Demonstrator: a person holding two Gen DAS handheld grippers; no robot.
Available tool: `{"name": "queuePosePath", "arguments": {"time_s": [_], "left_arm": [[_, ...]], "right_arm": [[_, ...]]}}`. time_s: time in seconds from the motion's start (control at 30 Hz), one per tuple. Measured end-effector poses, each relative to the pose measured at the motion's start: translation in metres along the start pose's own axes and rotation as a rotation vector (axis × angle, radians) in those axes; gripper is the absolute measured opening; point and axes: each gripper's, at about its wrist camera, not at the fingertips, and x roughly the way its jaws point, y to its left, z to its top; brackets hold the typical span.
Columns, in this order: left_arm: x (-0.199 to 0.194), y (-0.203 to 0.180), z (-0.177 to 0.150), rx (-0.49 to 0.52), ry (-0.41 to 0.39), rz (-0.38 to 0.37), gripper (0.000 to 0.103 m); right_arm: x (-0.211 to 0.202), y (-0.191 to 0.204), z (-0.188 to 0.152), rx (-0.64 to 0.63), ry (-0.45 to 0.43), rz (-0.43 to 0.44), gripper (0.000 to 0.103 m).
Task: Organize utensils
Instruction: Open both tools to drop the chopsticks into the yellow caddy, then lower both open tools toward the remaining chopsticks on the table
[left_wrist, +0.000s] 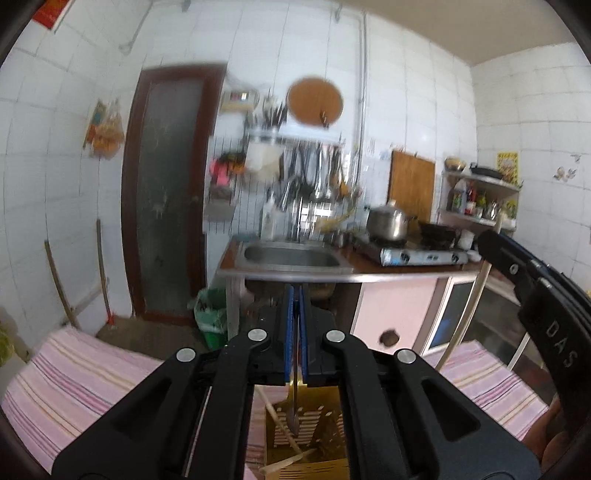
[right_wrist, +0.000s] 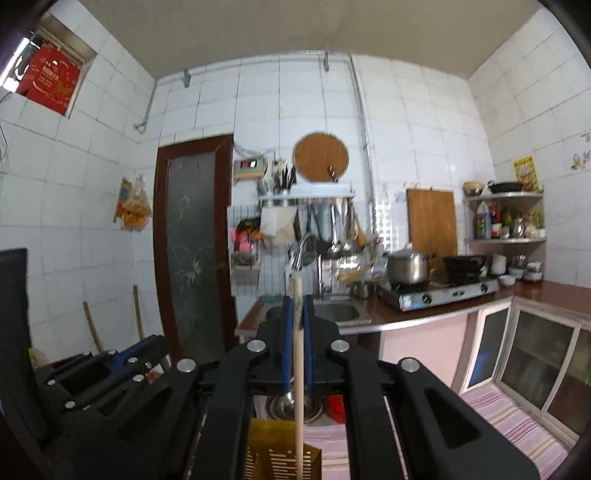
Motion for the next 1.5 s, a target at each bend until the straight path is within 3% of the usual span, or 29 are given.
{"name": "queuePosePath", "arguments": {"time_s": [0.13, 0.27, 0.3, 0.33, 0.4, 0.47, 0.53, 0.73, 0.9, 1.3, 1.5], "left_arm": [[0.020, 0.008, -0.023, 0.009, 0.050, 0.012, 0.002], [0.013, 0.016, -0.024, 0.007, 0.079, 0.015, 0.006], [0.009, 0.017, -0.021, 0.011, 0.087, 0.018, 0.018], [0.003, 0.019, -0.019, 0.014, 0.096, 0.023, 0.045], [-0.016, 0.024, -0.014, 0.015, 0.088, 0.036, 0.073], [-0.043, 0.029, -0.011, 0.034, 0.055, 0.069, 0.085], [-0.061, 0.035, -0.011, 0.046, 0.052, 0.078, 0.095], [-0.103, 0.065, -0.024, 0.008, 0.091, 0.121, 0.098], [-0.112, 0.088, -0.056, -0.033, 0.165, 0.144, 0.098], [-0.076, 0.106, -0.155, -0.059, 0.372, 0.188, 0.098], [-0.052, 0.103, -0.182, -0.007, 0.472, 0.215, 0.098]], "right_arm": [[0.014, 0.000, -0.026, -0.019, 0.053, -0.012, 0.006], [0.014, -0.003, -0.032, -0.021, 0.096, -0.048, 0.006], [0.013, -0.004, -0.032, -0.022, 0.114, -0.052, 0.007], [0.012, -0.005, -0.031, -0.023, 0.130, -0.053, 0.007], [0.004, -0.008, -0.026, -0.026, 0.160, -0.066, 0.016], [-0.013, -0.013, -0.020, -0.022, 0.156, -0.080, 0.059], [-0.033, -0.016, -0.016, -0.030, 0.146, -0.095, 0.060], [-0.070, -0.027, -0.027, -0.021, 0.231, -0.129, 0.069], [-0.093, -0.026, -0.065, 0.000, 0.326, -0.149, 0.072], [-0.085, 0.006, -0.171, -0.027, 0.528, -0.115, 0.072], [-0.060, 0.010, -0.199, -0.008, 0.680, -0.107, 0.072]]}}
